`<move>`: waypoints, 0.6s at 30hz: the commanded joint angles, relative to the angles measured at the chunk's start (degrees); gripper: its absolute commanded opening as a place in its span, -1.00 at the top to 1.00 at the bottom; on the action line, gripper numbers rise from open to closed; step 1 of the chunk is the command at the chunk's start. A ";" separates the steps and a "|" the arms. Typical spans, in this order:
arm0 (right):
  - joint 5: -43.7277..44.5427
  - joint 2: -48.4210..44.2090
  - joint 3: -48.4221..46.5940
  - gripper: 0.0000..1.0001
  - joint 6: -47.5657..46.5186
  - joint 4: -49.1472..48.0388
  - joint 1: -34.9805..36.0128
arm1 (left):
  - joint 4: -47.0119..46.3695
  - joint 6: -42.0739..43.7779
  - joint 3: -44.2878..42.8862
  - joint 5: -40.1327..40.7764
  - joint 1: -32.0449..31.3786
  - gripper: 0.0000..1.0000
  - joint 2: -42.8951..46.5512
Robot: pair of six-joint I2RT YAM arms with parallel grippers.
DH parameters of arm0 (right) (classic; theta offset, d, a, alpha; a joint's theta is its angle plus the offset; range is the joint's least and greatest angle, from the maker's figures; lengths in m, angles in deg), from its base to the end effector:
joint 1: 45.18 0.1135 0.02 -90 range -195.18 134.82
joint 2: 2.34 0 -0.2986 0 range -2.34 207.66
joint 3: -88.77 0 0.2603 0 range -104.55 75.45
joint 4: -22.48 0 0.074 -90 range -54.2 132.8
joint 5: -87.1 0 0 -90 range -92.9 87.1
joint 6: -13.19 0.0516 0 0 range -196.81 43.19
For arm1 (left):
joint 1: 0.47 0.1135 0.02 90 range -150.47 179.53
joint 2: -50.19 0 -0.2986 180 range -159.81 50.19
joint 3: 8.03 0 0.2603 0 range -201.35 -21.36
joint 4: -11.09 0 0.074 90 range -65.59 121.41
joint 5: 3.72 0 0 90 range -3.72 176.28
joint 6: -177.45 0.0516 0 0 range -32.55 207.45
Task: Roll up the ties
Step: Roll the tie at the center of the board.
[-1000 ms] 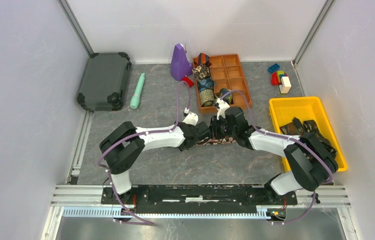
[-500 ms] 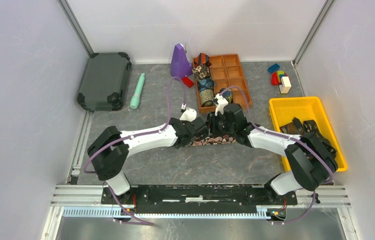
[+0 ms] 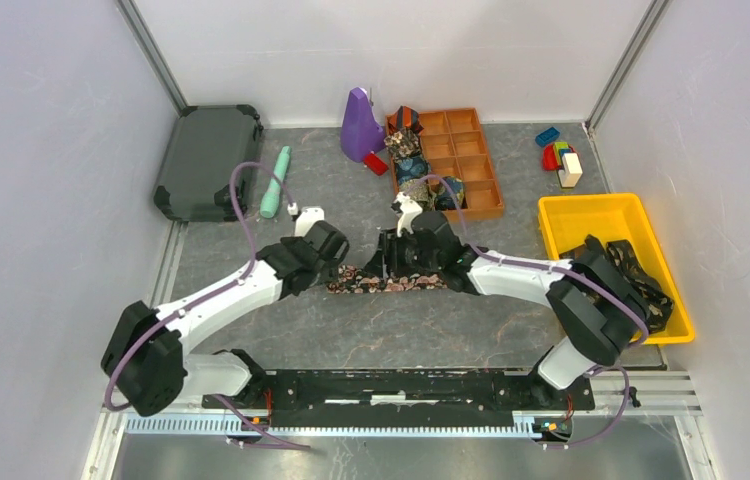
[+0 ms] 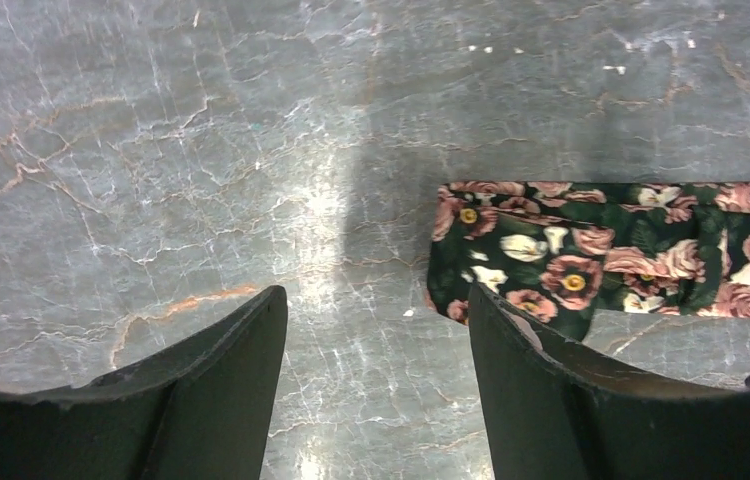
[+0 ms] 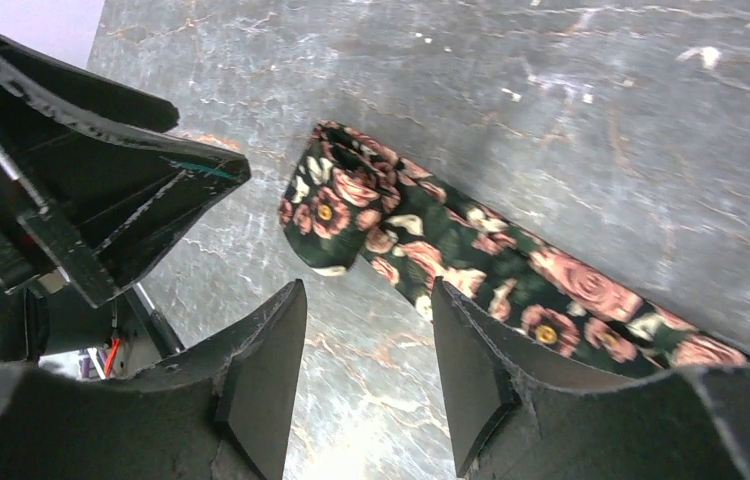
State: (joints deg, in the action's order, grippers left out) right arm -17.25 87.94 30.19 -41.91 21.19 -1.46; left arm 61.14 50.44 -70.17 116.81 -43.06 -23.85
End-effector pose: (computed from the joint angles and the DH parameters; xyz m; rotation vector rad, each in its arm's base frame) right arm 0.2440 0.2510 0.2126 -0.3378 2.2518 1.0450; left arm 0.2005 -0.1487 0.2424 -0.0472 2.4376 0.1211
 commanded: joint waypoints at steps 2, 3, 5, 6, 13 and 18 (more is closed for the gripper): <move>3.68 4.04 -5.67 -0.14 3.39 -1.78 3.40 | -8.99 2.83 6.45 -8.48 5.94 -0.46 5.74; 4.04 4.85 -6.59 -0.15 3.68 -1.59 3.92 | -10.09 3.05 7.38 -9.96 6.79 -0.46 6.29; 4.86 6.46 -8.14 -0.17 4.31 -1.12 4.75 | -12.11 3.24 9.01 -11.73 7.55 -0.46 7.45; 4.97 7.15 -8.73 -0.17 4.52 -1.03 5.06 | -12.70 3.31 9.39 -12.33 7.66 -0.46 7.85; 5.34 11.52 -12.02 -0.17 5.40 -0.23 6.46 | -15.87 3.70 11.01 -15.22 8.22 -0.46 6.88; 5.00 13.36 -12.75 -0.09 5.62 -0.01 6.64 | -17.88 3.63 11.78 -16.17 8.17 -0.46 5.01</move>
State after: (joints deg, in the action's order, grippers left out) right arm -13.10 100.23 19.81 -37.04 21.39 4.80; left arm 47.52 50.85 -59.33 102.53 -35.19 -17.59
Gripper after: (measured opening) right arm 0.563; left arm 0.729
